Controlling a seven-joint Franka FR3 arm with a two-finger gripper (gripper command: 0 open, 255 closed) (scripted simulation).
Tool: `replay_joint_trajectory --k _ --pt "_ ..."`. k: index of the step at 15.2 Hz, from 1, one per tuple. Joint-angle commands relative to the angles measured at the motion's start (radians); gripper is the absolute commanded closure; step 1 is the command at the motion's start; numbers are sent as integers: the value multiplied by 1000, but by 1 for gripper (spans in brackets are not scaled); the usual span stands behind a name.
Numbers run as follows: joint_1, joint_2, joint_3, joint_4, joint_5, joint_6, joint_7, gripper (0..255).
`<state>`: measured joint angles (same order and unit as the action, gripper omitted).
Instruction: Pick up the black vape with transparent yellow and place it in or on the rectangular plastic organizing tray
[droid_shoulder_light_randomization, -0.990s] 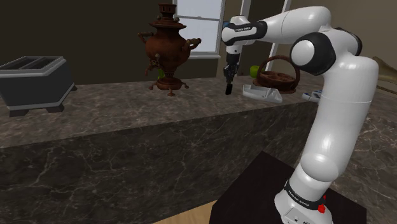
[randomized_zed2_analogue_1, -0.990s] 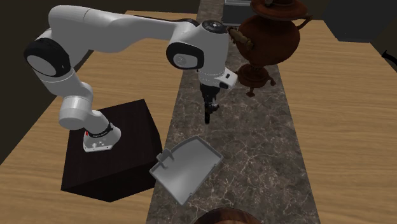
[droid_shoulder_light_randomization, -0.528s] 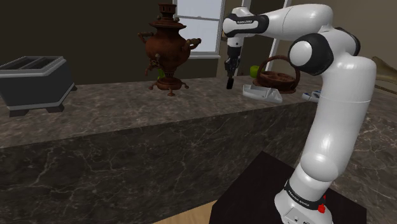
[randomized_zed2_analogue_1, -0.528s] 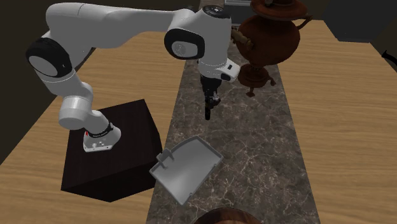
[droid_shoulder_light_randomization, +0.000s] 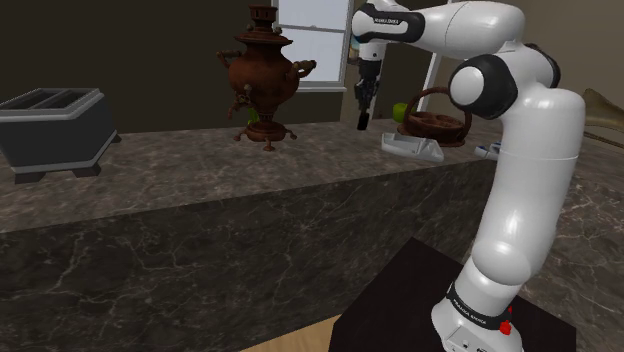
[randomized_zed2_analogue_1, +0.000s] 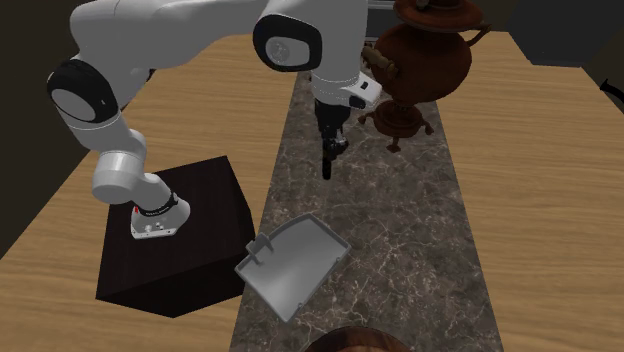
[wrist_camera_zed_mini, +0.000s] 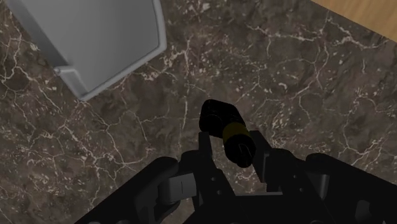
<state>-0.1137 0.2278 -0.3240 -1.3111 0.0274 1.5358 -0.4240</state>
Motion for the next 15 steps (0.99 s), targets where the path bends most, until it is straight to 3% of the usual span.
replay_joint_trajectory --k 1,10,15 --pt "-5 13 -2 45 4 -33 -5 255" --pt "-37 100 -6 297 34 -201 -20 255" --pt "-86 52 -33 252 28 -200 -102 255"
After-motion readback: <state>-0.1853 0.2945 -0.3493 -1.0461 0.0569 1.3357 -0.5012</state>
